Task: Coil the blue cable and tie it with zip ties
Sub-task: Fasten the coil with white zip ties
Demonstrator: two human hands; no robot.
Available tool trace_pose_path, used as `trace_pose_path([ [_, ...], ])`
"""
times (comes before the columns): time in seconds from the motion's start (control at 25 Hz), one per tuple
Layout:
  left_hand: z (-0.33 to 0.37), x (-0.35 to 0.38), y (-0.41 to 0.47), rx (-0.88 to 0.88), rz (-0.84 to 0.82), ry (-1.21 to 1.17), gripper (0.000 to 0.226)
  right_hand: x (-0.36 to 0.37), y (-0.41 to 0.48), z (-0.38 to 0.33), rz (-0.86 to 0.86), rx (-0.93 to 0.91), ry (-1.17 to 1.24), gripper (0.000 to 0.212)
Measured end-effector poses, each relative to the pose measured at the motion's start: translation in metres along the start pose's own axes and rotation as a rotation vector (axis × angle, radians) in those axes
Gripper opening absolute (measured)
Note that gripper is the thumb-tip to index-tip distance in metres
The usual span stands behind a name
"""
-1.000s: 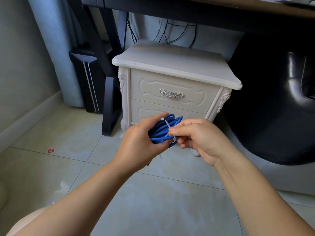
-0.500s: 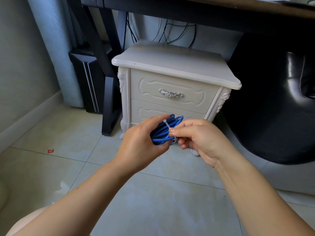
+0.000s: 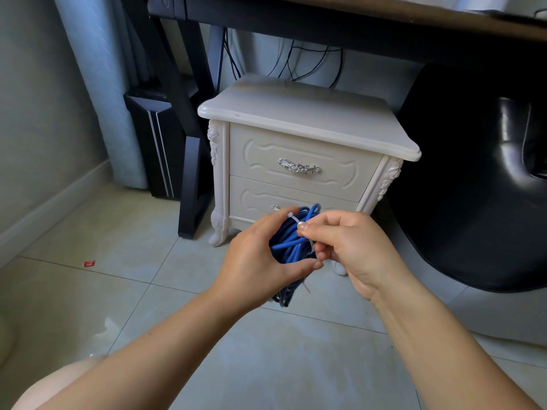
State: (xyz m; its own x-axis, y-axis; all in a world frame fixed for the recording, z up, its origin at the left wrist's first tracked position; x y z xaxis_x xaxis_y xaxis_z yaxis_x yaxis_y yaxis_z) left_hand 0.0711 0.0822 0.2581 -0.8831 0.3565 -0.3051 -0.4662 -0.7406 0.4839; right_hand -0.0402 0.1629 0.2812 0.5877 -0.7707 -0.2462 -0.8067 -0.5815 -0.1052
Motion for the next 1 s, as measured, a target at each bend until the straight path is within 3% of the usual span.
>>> trace_pose_path([
  [0.24, -0.007, 0.005, -0.003, -0.116, 0.061, -0.112, 0.080, -0.003, -0.003, -0.006, 0.019, 0.007, -0.024, 0.011],
  [0.68, -0.010, 0.009, -0.003, -0.189, -0.023, -0.253, 0.069, -0.001, -0.005, -0.007, 0.090, -0.113, -0.016, 0.019],
  [1.0, -0.004, 0.002, 0.000, 0.035, 0.041, -0.043, 0.066, 0.005, -0.003, 0.000, 0.112, -0.177, 0.002, 0.011],
])
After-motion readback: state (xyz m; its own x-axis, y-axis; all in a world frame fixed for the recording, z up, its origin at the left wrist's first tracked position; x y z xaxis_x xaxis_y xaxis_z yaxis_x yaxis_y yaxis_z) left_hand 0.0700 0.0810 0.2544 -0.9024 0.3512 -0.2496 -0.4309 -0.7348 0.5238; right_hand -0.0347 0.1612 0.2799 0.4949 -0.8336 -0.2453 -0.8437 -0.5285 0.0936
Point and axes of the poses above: each hand's wrist, its own y-axis towards the middle knuckle, its own x-axis out of the palm, z = x × y, the point moved 7 cm from there along y, towards the middle knuckle, and after that the axes turned 15 degrees about z, right-handed, at the moved point
